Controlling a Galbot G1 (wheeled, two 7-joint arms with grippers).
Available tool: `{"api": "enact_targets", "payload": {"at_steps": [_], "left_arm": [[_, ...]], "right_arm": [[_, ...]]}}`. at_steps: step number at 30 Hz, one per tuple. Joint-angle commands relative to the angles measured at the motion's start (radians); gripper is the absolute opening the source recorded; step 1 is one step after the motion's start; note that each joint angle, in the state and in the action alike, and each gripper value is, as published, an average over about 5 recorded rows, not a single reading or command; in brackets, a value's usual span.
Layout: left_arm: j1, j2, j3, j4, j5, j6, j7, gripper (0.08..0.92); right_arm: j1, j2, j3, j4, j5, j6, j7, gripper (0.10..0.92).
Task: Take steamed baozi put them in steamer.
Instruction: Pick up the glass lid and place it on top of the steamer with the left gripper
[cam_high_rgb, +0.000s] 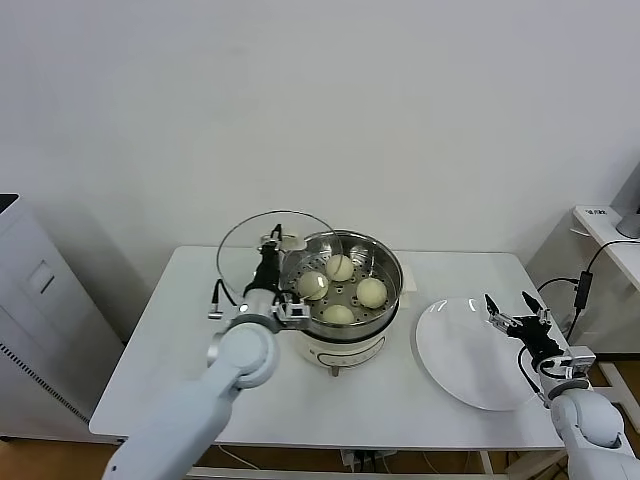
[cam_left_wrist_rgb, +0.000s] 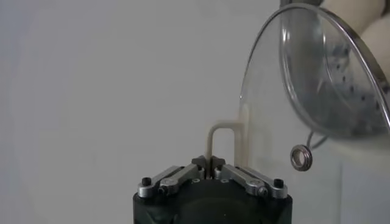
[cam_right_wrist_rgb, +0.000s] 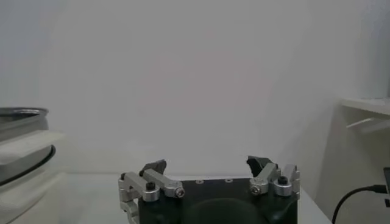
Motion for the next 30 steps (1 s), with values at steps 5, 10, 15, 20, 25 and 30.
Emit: {"api": "enact_targets", "payload": {"at_steps": [5,10,15,20,25,30], "left_arm": [[-0.053,-0.107,0.123,0.082,0.035,0.031,-0.015,0.104],[-0.059,-0.13,0.142,0.111,0.033,0.021,-0.029,0.104],[-0.062,-0.149,0.15,0.14,0.032,0.01,-0.043,0.104],[-0.062,-0.174,0.156,0.162,0.034,0.013,-0.046,0.104],[-0.061,-0.202,0.155,0.184,0.046,0.015,-0.046,0.104],[-0.058,-0.225,0.153,0.204,0.053,0.017,-0.05,0.104]], "right_arm": [[-0.003,0.003,-0.002,0.0,0.0,0.001,0.0,0.823],[-0.007,0.002,-0.001,0.001,0.0,0.002,-0.001,0.823],[-0.009,0.002,0.0,0.002,0.0,0.003,-0.003,0.823],[-0.01,0.003,0.0,0.0,0.0,0.003,-0.005,0.823],[-0.01,0.002,0.001,-0.002,0.0,0.005,-0.007,0.823],[-0.009,0.002,0.004,-0.01,-0.001,0.007,-0.011,0.823]]}}
